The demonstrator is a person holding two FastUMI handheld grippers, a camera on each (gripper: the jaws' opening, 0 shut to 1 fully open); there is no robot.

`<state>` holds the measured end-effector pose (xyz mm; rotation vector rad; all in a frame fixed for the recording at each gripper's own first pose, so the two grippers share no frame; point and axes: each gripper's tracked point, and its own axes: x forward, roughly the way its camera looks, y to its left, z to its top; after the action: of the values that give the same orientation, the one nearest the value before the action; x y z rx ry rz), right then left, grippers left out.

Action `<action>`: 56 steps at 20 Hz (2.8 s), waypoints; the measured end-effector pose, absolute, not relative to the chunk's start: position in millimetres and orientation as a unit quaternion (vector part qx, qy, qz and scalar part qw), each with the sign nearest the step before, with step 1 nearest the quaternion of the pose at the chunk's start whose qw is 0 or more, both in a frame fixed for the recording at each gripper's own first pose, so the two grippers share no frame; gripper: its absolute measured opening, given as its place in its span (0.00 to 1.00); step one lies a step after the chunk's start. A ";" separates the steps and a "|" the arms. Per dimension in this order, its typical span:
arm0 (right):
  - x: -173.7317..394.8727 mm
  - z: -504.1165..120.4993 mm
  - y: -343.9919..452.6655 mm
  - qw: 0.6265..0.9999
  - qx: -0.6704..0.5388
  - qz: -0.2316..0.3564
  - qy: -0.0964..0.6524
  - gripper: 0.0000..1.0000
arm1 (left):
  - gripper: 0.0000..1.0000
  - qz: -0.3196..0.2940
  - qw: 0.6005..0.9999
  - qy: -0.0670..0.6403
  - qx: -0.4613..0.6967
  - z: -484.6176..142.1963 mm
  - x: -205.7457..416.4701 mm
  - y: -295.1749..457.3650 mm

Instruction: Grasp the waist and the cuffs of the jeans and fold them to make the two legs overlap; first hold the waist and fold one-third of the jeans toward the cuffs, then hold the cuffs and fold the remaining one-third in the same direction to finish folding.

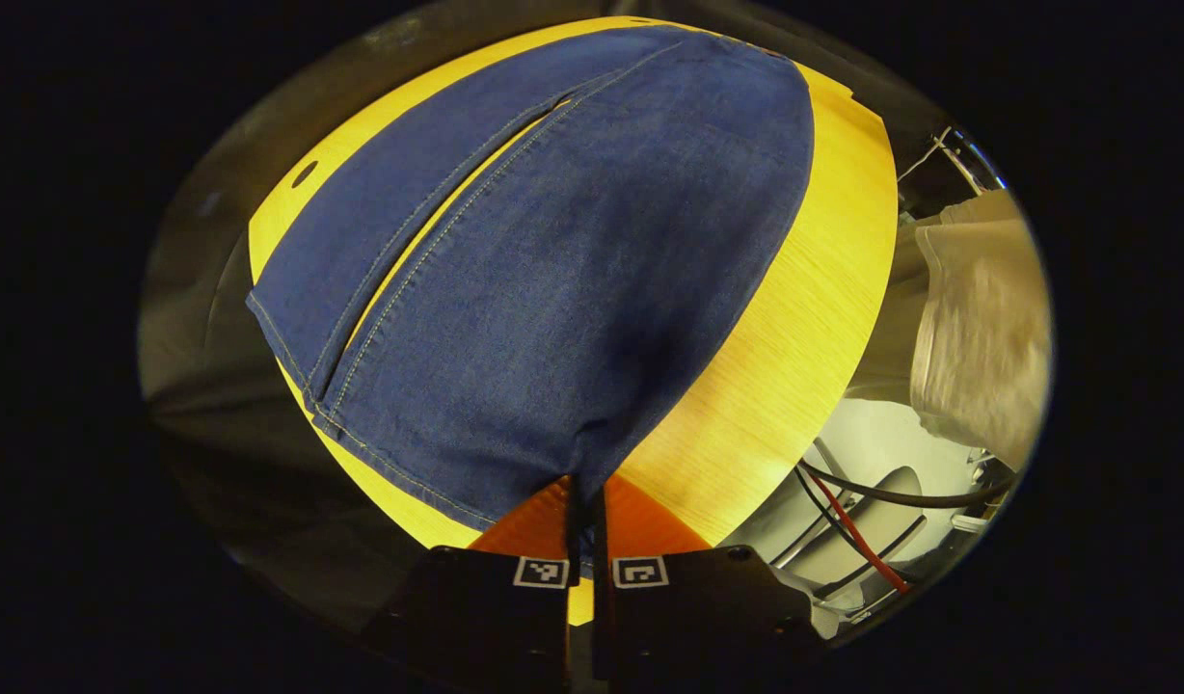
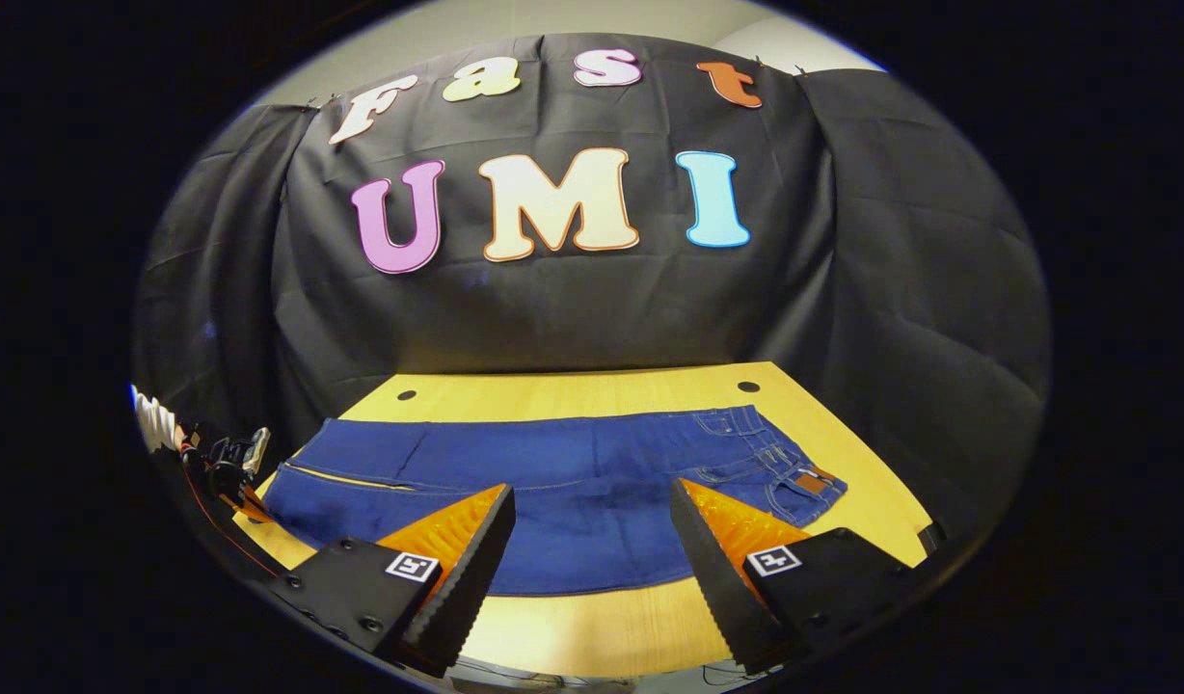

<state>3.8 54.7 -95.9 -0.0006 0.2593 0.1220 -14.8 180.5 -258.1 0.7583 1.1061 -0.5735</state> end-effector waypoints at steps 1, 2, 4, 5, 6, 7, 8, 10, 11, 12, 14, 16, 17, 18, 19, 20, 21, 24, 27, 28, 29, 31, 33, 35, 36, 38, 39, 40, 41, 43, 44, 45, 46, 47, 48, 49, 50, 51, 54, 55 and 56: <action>5.8 -94.8 60.7 0.990 0.008 0.066 0.125 1.00 | 0.01 -0.258 0.750 0.504 0.343 -257.6 -14.3 180.7; 8.4 -94.2 67.4 0.990 0.018 0.073 0.122 0.98 | 0.01 -0.255 0.754 0.502 0.339 -256.7 -14.6 182.2; 15.8 -95.3 79.7 0.988 0.036 0.086 0.119 0.98 | 0.01 -0.252 0.757 0.500 0.335 -257.3 -15.5 182.9; 20.3 -97.4 84.6 0.987 0.043 0.095 0.121 0.98 | 0.00 -0.250 0.757 0.503 0.333 -257.3 -15.3 183.2; 26.0 -98.2 88.0 0.986 0.045 0.105 0.125 0.98 | 0.00 -0.249 0.756 0.507 0.332 -257.4 -15.2 182.4; 30.8 -101.3 90.7 0.983 0.041 0.119 0.131 0.98 | 0.00 -0.246 0.752 0.513 0.332 -257.3 -15.1 181.8; 36.3 -104.6 89.9 0.981 0.029 0.134 0.139 0.98 | 0.00 -0.243 0.749 0.519 0.332 -256.9 -15.5 182.2; 47.8 -111.2 77.2 0.974 -0.001 0.160 0.158 0.98 | 0.00 -0.236 0.743 0.528 0.336 -256.6 -15.4 183.0; 56.9 -114.1 67.5 0.971 -0.013 0.170 0.168 0.98 | 0.00 -0.230 0.742 0.533 0.336 -257.2 -15.5 183.4; 65.2 -115.9 57.1 0.967 -0.023 0.179 0.178 0.98 | 0.00 -0.222 0.743 0.535 0.335 -255.7 -16.3 183.8; 84.8 -120.1 30.7 0.962 -0.043 0.187 0.195 0.98 | 0.00 -0.199 0.745 0.543 0.332 -256.2 -16.2 183.1; 104.3 -124.1 -1.5 0.957 -0.070 0.184 0.213 0.98 | 0.00 -0.182 0.743 0.549 0.336 -256.4 -16.0 183.7; 111.4 -129.4 -18.0 0.953 -0.089 0.182 0.225 0.94 | 0.00 -0.175 0.742 0.552 0.337 -257.4 -15.2 184.3; 116.9 -133.8 -32.7 0.948 -0.113 0.183 0.236 0.98 | 0.00 -0.170 0.741 0.555 0.337 -256.8 -16.2 183.6; 120.9 -140.5 -46.8 0.940 -0.143 0.186 0.249 0.98 | 0.00 -0.165 0.740 0.559 0.335 -257.3 -15.4 183.1; 122.5 -147.2 -59.9 0.929 -0.182 0.193 0.260 0.98 | 0.00 -0.161 0.738 0.564 0.333 -256.7 -16.2 184.0; 124.2 -153.0 -73.4 0.914 -0.225 0.203 0.269 0.98 | 0.00 -0.159 0.736 0.568 0.333 -256.8 -15.5 183.2; 111.8 -186.4 -90.7 0.862 -0.311 0.250 0.314 0.99 | 0.00 -0.152 0.732 0.577 0.329 -256.3 -16.0 184.6; 106.0 -223.2 -101.3 0.807 -0.359 0.294 0.365 1.00 | 0.00 -0.150 0.730 0.581 0.326 -259.1 -11.0 183.1; 103.3 -232.8 -104.1 0.787 -0.375 0.308 0.380 1.00 | 0.00 -0.149 0.730 0.582 0.327 -259.1 -11.4 183.6; 98.8 -243.8 -108.1 0.767 -0.389 0.320 0.397 1.00 | 0.00 -0.147 0.730 0.582 0.326 -259.1 -11.0 183.1; 93.1 -259.9 -116.0 0.730 -0.417 0.336 0.424 0.99 | 0.00 -0.141 0.730 0.583 0.327 -259.4 -11.0 183.4; 90.3 -274.1 -122.0 0.702 -0.435 0.347 0.443 1.00 | 0.00 -0.137 0.729 0.584 0.330 -259.0 -10.7 183.3; 94.9 -290.6 -131.1 0.682 -0.444 0.352 0.463 0.99 | 0.00 -0.130 0.729 0.587 0.326 -259.9 -11.0 182.5; 97.0 -296.5 -136.2 0.674 -0.448 0.351 0.471 1.00 | 0.00 -0.127 0.729 0.589 0.325 -259.6 -10.6 181.5; 94.2 -301.1 -138.5 0.665 -0.441 0.352 0.489 0.98 | 0.00 -0.123 0.729 0.591 0.324 -260.5 -10.4 182.2; 95.4 -303.2 -139.8 0.663 -0.435 0.352 0.497 0.97 | 0.00 -0.121 0.728 0.591 0.325 -261.1 -10.0 182.3; 93.6 -304.9 -140.2 0.658 -0.424 0.356 0.510 0.94 | 0.00 -0.120 0.727 0.591 0.327 -260.3 -10.5 182.8; 90.7 -307.1 -140.1 0.653 -0.414 0.356 0.525 0.92 | 0.00 -0.120 0.727 0.592 0.327 -260.6 -10.0 182.5; 95.2 -307.1 -140.1 0.653 -0.407 0.343 0.539 0.92 | 0.00 -0.119 0.727 0.593 0.326 -260.1 -10.5 182.3; 95.3 -307.0 -140.5 0.652 -0.409 0.339 0.541 0.88 | 0.00 -0.119 0.726 0.594 0.325 -260.7 -9.9 182.5; 96.1 -307.3 -140.5 0.651 -0.411 0.336 0.542 0.91 | 0.00 -0.120 0.724 0.597 0.324 -260.6 -9.6 182.0; 94.5 -307.2 -141.1 0.651 -0.410 0.329 0.548 0.91 | 0.00 -0.120 0.722 0.600 0.323 -260.2 -9.9 182.3; 95.2 -307.2 -140.5 0.651 -0.408 0.325 0.551 0.90 | 0.00 -0.120 0.720 0.604 0.321 -260.5 -9.2 181.9; 95.6 -306.5 -140.9 0.650 -0.408 0.320 0.555 0.89 | 0.00 -0.120 0.718 0.606 0.320 -260.2 -9.9 182.3; 97.3 -307.2 -140.3 0.652 -0.407 0.314 0.558 0.88 | 0.00 -0.120 0.716 0.608 0.320 -260.0 -9.4 181.8; 100.9 -304.3 -139.0 0.653 -0.404 0.303 0.564 0.79 | 0.00 -0.121 0.715 0.609 0.320 -260.4 -8.4 181.4; 105.0 -303.7 -140.3 0.656 -0.403 0.294 0.566 0.72 | 0.00 -0.121 0.716 0.610 0.318 -260.4 -8.1 180.3; 118.8 -303.2 -141.7 0.673 -0.399 0.281 0.555 0.38 | 0.00 -0.119 0.722 0.608 0.309 -260.6 -9.7 181.9; 117.8 -301.1 -140.7 0.679 -0.395 0.277 0.554 0.32 | 0.00 -0.119 0.724 0.606 0.308 -260.4 -9.2 181.1; 117.3 -298.7 -139.2 0.685 -0.389 0.272 0.553 0.27 | 0.00 -0.119 0.725 0.605 0.307 -260.3 -9.7 181.9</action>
<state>117.3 -139.2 -298.7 -0.8712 1.2397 0.6087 -9.7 181.9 -260.3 0.6772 1.3347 -0.2635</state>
